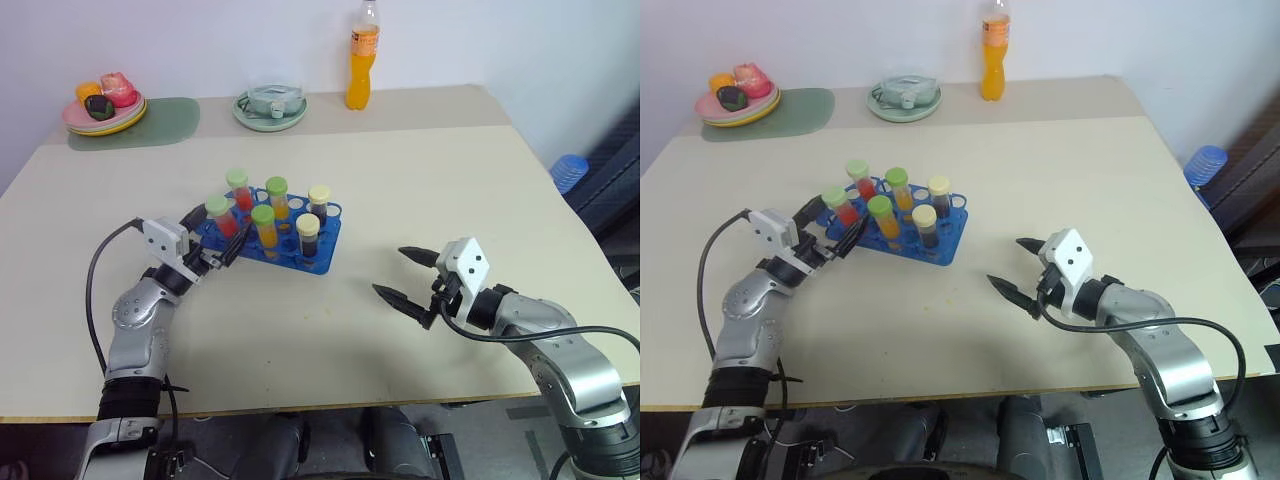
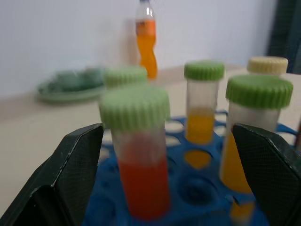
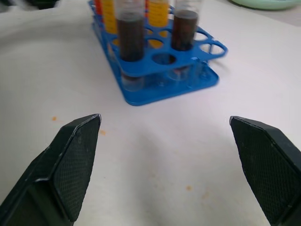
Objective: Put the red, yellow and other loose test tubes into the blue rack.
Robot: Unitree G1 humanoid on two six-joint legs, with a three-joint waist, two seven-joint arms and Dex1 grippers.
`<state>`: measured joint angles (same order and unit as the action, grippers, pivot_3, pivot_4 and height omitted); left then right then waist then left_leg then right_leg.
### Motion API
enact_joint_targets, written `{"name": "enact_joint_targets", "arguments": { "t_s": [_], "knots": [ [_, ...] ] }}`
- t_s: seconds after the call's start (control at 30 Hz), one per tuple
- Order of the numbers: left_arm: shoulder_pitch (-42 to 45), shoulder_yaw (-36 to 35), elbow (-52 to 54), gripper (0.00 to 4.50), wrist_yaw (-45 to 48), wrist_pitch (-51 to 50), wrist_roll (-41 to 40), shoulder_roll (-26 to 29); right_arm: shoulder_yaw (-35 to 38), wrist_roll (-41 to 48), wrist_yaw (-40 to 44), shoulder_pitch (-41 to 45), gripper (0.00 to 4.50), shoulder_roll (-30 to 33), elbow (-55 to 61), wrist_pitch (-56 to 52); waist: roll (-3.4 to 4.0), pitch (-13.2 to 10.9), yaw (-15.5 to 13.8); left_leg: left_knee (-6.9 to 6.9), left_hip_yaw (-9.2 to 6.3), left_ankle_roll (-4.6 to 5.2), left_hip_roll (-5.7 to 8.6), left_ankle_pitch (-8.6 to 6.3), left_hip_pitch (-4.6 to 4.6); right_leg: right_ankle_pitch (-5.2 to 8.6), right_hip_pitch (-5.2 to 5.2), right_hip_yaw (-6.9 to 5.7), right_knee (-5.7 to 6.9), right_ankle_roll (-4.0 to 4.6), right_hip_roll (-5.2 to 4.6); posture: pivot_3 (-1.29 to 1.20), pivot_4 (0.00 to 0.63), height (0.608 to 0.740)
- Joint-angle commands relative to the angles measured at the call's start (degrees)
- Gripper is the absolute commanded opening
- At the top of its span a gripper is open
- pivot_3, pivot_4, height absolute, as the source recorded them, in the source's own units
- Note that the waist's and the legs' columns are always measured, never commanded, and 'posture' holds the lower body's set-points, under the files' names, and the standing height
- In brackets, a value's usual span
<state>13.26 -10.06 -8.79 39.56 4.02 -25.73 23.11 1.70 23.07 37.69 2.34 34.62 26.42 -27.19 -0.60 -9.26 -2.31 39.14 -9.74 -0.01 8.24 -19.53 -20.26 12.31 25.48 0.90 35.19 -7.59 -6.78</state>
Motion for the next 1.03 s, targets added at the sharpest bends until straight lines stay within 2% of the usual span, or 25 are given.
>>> {"name": "enact_joint_targets", "arguments": {
  "t_s": [0.03,0.27,0.37,0.7,1.03],
  "knots": [
    [-1.06,-0.12,4.78,4.45,0.06,-2.54,0.62,1.89,2.91,-1.67,-3.49,-1.73,4.5,-1.15,2.6,1.85,0.0,0.0,0.0,0.0,0.01,0.0,0.0,0.0,0.0,0.0,0.0,0.0,-0.01,0.0,0.0,0.0,0.15,0.74],
    [-3.32,1.3,8.74,4.45,4.24,-4.49,1.45,4.55,6.12,-3.52,-5.63,-6.82,4.5,-2.41,2.81,6.0,0.01,0.01,-0.04,-0.02,0.01,0.0,0.0,0.0,0.02,0.0,-0.02,0.01,-0.02,0.0,0.0,0.0,0.15,0.74],
    [-5.12,1.79,11.38,4.45,7.16,-9.81,-0.26,7.5,9.25,-3.7,-5.92,-11.05,4.5,-2.33,2.76,7.63,0.02,0.0,-0.07,-0.03,0.01,0.0,0.0,0.0,0.03,0.0,-0.01,0.01,-0.01,0.0,0.01,0.0,0.15,0.74],
    [-8.83,1.9,19.9,4.45,9.78,-18.38,-4.06,9.18,17.93,-2.29,-4.82,-21.94,4.5,-2.32,5.33,10.78,0.11,0.01,0.02,-0.09,0.02,0.01,-0.01,-0.02,0.1,0.01,-0.05,0.04,-0.01,0.01,0.02,0.0,0.15,0.74],
    [-10.92,0.96,19.73,4.45,13.09,-17.88,-4.08,10.45,18.49,-2.25,-3.09,-25.8,4.5,-4.01,2.94,14.63,0.13,0.01,0.02,-0.11,0.04,0.02,-0.01,-0.02,0.14,0.01,-0.08,0.07,-0.03,0.01,0.02,0.0,0.15,0.74]
  ]
}}
